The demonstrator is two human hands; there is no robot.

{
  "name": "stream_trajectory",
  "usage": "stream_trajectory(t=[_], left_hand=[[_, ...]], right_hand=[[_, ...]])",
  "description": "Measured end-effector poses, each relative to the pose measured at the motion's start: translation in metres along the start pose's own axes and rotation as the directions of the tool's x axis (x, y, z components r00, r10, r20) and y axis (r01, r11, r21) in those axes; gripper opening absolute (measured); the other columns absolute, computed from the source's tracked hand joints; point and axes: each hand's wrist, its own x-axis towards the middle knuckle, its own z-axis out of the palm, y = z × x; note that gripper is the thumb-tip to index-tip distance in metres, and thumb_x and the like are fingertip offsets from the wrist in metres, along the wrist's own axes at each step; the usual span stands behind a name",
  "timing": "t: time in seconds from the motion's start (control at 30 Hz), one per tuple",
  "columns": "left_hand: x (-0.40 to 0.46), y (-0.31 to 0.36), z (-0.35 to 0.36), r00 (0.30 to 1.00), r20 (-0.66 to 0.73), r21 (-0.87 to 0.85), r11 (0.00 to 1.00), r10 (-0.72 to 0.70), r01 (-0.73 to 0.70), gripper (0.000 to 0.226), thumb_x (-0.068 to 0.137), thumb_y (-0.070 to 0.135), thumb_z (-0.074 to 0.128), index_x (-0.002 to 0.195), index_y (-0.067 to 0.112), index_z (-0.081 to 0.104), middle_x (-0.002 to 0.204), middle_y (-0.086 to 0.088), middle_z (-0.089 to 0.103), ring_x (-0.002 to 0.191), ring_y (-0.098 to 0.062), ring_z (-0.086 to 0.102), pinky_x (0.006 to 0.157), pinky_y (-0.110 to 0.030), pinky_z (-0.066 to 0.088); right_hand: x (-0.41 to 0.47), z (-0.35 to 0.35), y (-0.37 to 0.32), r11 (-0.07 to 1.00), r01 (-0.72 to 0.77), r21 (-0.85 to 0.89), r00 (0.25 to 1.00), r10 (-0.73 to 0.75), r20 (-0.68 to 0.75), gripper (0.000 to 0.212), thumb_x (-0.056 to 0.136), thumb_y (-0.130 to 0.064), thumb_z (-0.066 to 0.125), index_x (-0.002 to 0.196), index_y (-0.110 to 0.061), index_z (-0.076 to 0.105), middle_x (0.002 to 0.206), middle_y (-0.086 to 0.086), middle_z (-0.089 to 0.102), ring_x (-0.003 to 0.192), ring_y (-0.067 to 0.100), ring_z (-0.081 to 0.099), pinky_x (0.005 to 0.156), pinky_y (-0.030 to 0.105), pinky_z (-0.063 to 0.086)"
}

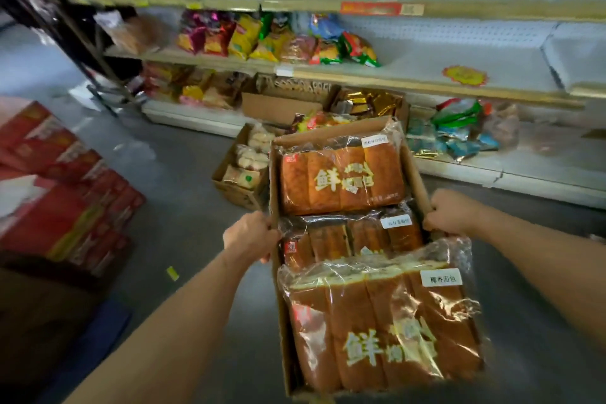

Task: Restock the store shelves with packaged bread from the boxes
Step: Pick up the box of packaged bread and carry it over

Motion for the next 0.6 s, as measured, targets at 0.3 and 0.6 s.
stream_trajectory(t=[0.3,0.6], left_hand=[[0.099,-0.109,-0.096,0.981,-0.071,-0.140,0.975,-0.182,0.171,0.020,0.090,0.027,0.054,0.078,0.019,0.067,0.054,0.005,0.069,0.059,-0.008,0.069,0.070,-0.030,0.059],[0.225,-0.202,-0.192,0.925,-0.120,-0.231,0.916,-0.361,0.328,0.026,0.091,0.032,0.055,0.074,0.018,0.070,0.048,0.008,0.065,0.061,-0.008,0.066,0.058,-0.025,0.046]], right_hand=[[0.128,-0.032,-0.194,0.964,0.196,-0.178,0.980,-0.188,0.062,0.029,0.075,-0.022,0.072,0.062,-0.010,0.049,0.062,0.005,0.053,0.056,0.021,0.051,0.053,0.026,0.031],[0.258,-0.067,-0.392,0.896,0.336,-0.289,0.942,-0.317,0.112,0.029,0.078,-0.022,0.070,0.069,-0.011,0.046,0.059,0.003,0.045,0.053,0.019,0.043,0.050,0.028,0.027]])
